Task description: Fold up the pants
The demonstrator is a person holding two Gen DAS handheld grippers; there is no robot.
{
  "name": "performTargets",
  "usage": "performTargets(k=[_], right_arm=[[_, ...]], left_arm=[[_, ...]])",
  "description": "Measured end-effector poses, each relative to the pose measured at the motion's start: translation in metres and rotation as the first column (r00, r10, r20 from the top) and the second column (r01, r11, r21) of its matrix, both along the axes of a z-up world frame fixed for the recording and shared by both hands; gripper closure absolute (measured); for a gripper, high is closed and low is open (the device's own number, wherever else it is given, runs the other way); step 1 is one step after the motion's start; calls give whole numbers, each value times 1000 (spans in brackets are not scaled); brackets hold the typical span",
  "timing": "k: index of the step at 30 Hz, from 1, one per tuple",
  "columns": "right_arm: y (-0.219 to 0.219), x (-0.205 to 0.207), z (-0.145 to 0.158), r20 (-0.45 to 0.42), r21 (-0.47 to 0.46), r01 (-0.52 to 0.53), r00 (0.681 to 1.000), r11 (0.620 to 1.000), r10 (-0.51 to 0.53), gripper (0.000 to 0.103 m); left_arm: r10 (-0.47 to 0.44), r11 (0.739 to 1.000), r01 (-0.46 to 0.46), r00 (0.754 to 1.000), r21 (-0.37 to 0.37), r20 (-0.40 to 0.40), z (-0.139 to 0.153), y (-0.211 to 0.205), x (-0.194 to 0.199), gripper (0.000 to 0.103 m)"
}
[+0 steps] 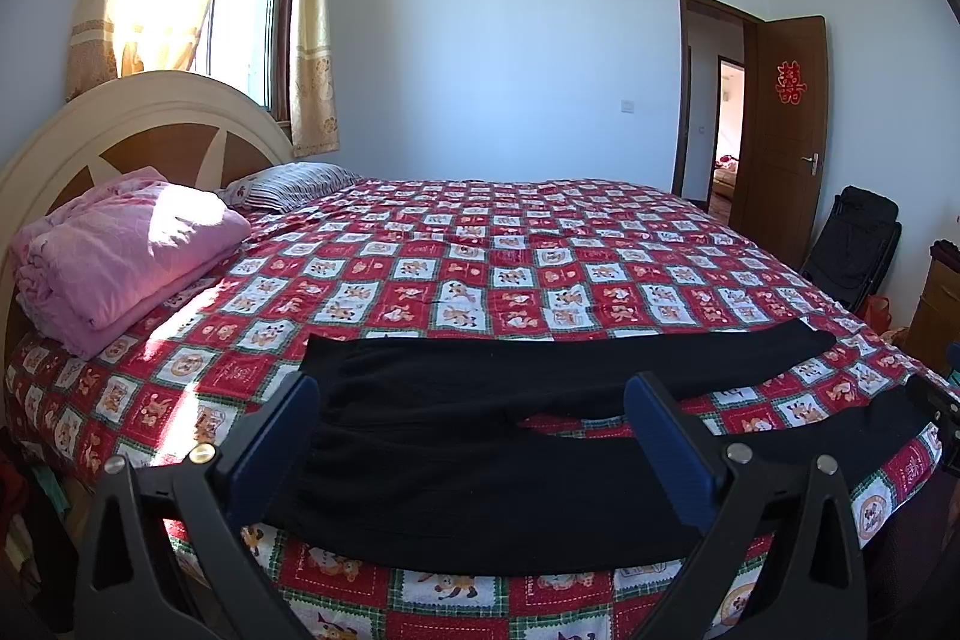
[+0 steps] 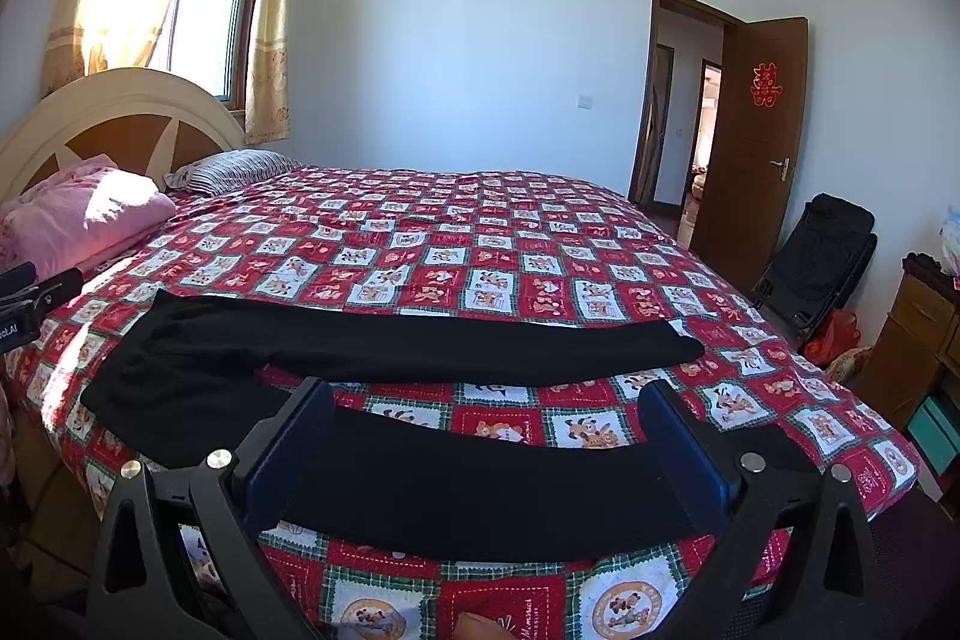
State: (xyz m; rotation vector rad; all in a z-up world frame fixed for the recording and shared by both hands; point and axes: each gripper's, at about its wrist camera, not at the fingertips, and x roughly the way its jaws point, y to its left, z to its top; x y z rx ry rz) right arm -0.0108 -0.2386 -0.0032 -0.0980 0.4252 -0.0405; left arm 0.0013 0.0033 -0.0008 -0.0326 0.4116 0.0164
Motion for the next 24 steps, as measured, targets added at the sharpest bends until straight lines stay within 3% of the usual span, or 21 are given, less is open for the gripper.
performTargets(k=[24], right_arm=[[0, 1, -3, -8, -6, -2, 1000, 1000, 2, 1]], left_arm=[[6, 1000, -6, 1000, -9, -15, -7, 2, 3, 0]])
